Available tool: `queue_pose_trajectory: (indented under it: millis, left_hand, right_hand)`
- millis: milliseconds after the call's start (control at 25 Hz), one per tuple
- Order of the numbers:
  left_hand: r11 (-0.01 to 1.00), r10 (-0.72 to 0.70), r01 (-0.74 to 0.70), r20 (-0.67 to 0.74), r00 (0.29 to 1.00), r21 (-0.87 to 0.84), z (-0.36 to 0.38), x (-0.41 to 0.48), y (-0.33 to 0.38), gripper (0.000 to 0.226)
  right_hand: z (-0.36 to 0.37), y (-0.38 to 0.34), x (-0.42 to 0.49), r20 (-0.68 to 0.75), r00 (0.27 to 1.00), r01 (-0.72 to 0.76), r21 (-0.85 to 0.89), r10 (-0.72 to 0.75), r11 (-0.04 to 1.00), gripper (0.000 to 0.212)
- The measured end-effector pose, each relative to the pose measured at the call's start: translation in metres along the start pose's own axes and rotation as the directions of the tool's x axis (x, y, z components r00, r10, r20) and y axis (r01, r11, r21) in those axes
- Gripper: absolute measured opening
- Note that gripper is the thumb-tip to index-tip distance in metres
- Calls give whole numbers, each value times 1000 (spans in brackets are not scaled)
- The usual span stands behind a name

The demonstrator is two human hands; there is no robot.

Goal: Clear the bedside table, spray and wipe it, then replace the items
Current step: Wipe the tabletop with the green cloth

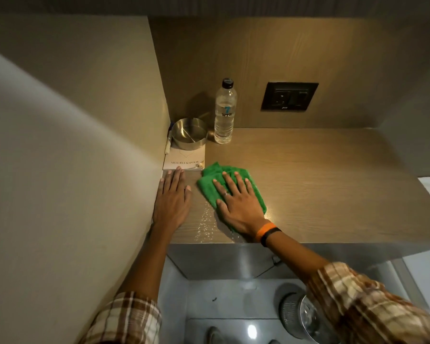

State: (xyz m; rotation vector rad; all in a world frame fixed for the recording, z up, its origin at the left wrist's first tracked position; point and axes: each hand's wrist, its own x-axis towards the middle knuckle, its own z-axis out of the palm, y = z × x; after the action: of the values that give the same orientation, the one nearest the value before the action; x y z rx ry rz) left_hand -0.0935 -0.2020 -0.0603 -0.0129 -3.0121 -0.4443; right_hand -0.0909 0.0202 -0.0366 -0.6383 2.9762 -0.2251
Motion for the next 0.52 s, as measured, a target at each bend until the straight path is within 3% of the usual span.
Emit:
queue_pose_trajectory:
  millis: [160, 320, 400, 440, 520]
  left_hand:
    - [892, -84, 81, 12, 996, -445, -12, 5, 3, 55]
    - [925, 1, 22, 59, 998, -378, -15, -10, 15, 43]
    - [957, 66, -47, 57, 996, -286, -11, -25, 14, 42]
    - [966, 92, -81, 32, 995, -246, -11, -32, 12, 42]
    - [978, 116, -119, -30, 993, -168, -17, -41, 12, 39]
  right_hand:
    - [7, -9, -18, 67, 968, 245, -48, -242, 968, 63]
    - [-7, -10, -12, 104, 920, 385, -41, -379, 922, 59]
    - [-7, -1, -23, -16, 957, 290, 107, -290, 951, 52]
    - [-3, 5, -32, -116, 981, 175, 174, -157, 969, 47]
    - [8, 14, -51, -266, 952, -95, 206, 150, 974, 43]
